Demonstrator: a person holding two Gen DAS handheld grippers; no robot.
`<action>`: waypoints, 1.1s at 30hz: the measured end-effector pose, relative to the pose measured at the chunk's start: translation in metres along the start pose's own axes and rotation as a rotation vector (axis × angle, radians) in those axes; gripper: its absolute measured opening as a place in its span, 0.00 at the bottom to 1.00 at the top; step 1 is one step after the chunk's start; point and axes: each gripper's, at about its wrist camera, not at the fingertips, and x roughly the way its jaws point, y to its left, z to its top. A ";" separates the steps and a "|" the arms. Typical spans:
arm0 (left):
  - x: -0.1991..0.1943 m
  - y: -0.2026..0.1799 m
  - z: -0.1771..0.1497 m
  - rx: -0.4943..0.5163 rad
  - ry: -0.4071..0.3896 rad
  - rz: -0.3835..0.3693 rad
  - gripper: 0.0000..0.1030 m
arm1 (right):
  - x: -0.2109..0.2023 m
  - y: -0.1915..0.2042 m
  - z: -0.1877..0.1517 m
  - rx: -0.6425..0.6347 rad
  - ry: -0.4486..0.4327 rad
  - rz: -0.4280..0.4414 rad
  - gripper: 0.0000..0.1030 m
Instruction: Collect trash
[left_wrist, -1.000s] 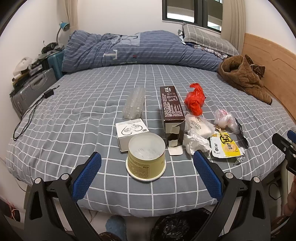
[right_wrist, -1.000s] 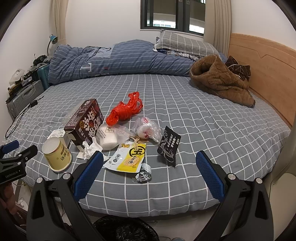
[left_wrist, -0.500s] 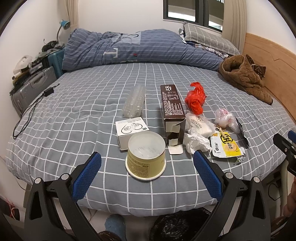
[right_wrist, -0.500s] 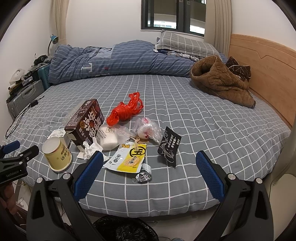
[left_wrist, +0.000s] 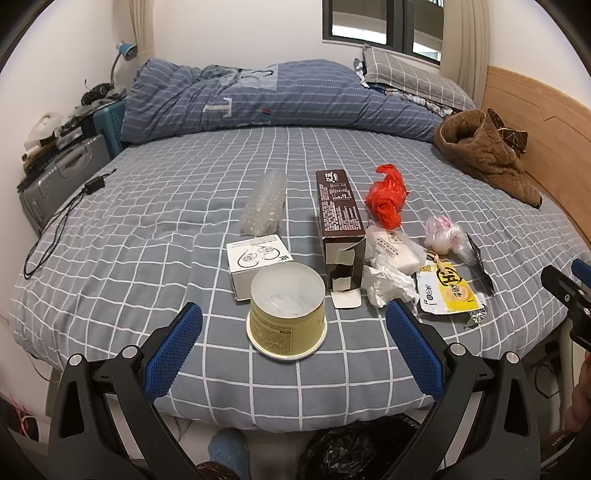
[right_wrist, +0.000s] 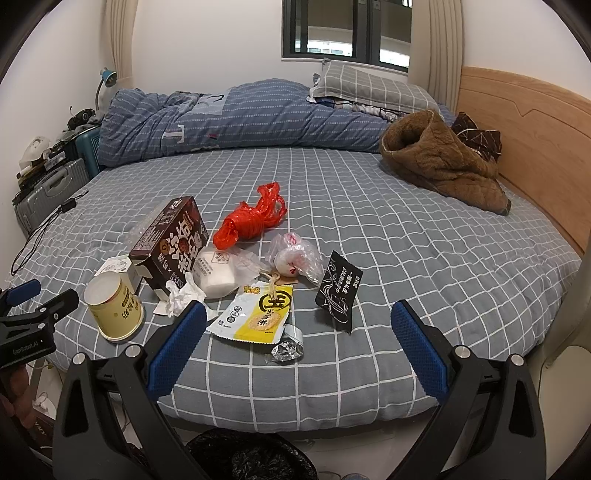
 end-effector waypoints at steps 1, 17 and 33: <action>0.000 0.001 0.000 -0.001 0.000 0.000 0.94 | 0.000 0.000 0.000 0.000 0.000 0.000 0.93; 0.018 0.013 -0.001 -0.019 0.036 0.008 0.94 | 0.021 -0.003 0.001 0.011 0.039 -0.004 0.93; 0.086 0.022 0.001 -0.041 0.158 -0.002 0.94 | 0.118 0.000 0.035 -0.038 0.125 -0.012 0.93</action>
